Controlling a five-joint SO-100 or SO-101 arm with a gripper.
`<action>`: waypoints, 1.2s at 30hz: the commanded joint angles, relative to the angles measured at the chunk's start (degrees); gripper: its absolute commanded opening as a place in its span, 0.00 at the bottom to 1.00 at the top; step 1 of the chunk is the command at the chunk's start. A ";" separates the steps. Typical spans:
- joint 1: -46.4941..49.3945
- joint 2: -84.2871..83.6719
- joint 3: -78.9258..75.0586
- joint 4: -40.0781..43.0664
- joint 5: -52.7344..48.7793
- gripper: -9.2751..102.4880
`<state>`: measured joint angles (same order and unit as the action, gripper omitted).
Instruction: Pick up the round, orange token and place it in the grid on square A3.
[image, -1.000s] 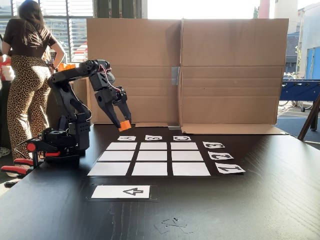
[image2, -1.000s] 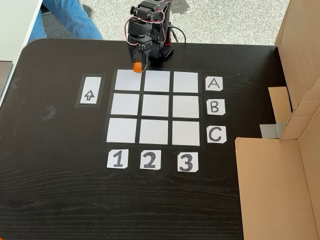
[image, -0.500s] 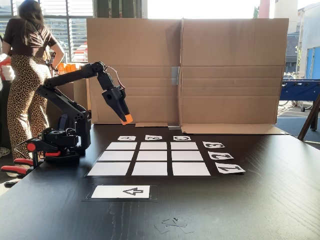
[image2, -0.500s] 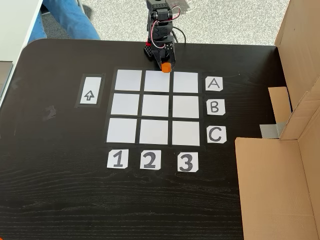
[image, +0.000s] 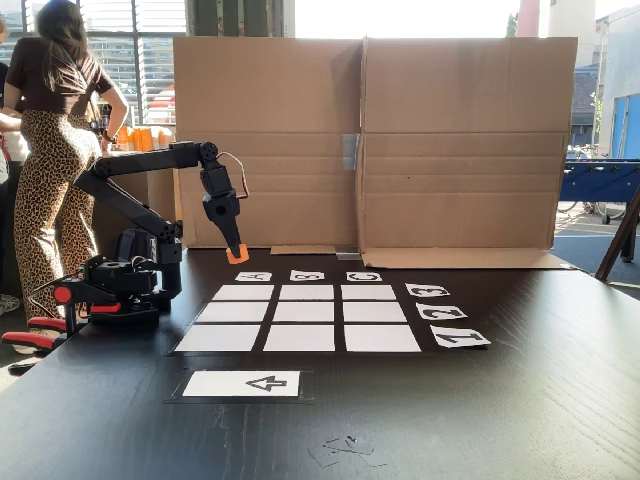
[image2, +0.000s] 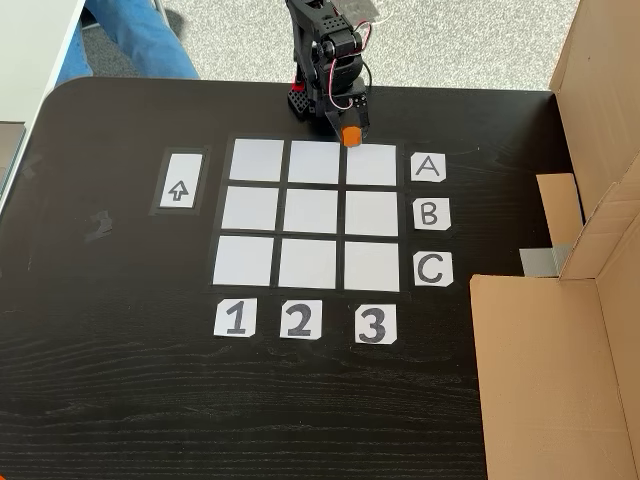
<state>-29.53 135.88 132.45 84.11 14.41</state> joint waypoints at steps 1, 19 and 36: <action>-1.49 -1.41 0.88 -3.34 1.23 0.08; -7.91 -18.19 3.43 -16.35 6.42 0.08; -8.44 -19.34 8.35 -21.53 13.18 0.21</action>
<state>-38.67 115.66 139.75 63.02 26.46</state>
